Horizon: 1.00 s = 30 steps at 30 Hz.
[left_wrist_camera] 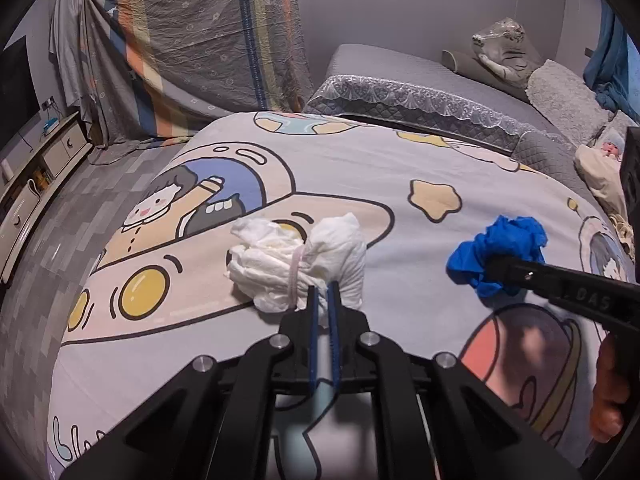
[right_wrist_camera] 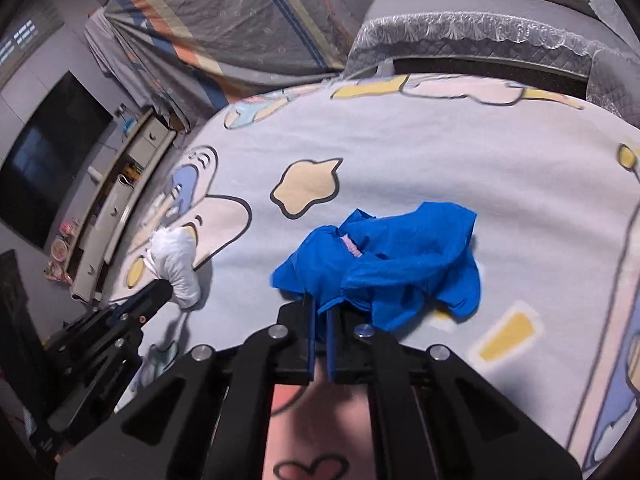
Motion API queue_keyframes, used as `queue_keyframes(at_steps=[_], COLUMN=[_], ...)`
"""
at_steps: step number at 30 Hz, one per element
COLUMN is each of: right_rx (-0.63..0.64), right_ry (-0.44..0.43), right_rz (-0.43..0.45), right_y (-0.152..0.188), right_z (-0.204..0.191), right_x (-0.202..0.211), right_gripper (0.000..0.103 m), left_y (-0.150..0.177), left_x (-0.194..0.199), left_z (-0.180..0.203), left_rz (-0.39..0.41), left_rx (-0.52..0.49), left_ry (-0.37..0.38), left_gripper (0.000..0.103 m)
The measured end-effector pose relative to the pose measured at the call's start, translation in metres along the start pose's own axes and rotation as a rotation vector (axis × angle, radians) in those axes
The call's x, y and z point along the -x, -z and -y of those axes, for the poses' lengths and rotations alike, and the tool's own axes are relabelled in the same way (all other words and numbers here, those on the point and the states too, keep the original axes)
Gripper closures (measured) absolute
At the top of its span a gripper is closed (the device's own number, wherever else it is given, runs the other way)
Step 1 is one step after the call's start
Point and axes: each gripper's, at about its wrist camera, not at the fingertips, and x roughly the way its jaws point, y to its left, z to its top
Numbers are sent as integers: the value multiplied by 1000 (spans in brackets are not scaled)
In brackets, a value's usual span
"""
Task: Collect trash
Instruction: 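Grasp the white tissue bundle with the left gripper while the right gripper grasps the blue glove, then carry the tissue bundle and blue glove over the yellow bin and release both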
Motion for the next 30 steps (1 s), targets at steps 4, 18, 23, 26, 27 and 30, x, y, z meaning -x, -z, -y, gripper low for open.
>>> queue_keyframes(at_steps=[4, 18, 23, 26, 27, 30], right_rx=[8, 209, 277, 288, 288, 270], right_ry=[-4, 74, 131, 162, 172, 200], right_rz=[43, 258, 366, 426, 448, 507], right_y=[6, 94, 137, 162, 172, 200], right_z=[4, -38, -49, -48, -47, -37], right_x=[34, 216, 283, 316, 328, 359], right_gripper=[100, 100, 100, 100, 100, 100], left_y=[3, 39, 60, 75, 80, 94], left_x=[11, 151, 226, 267, 279, 308], left_z=[-3, 20, 54, 77, 85, 107], left_rz=[16, 249, 379, 449, 469, 494], left_rx=[2, -57, -119, -154, -168, -189], left_ry=[27, 172, 238, 277, 294, 353], left_gripper=[100, 100, 100, 100, 100, 100])
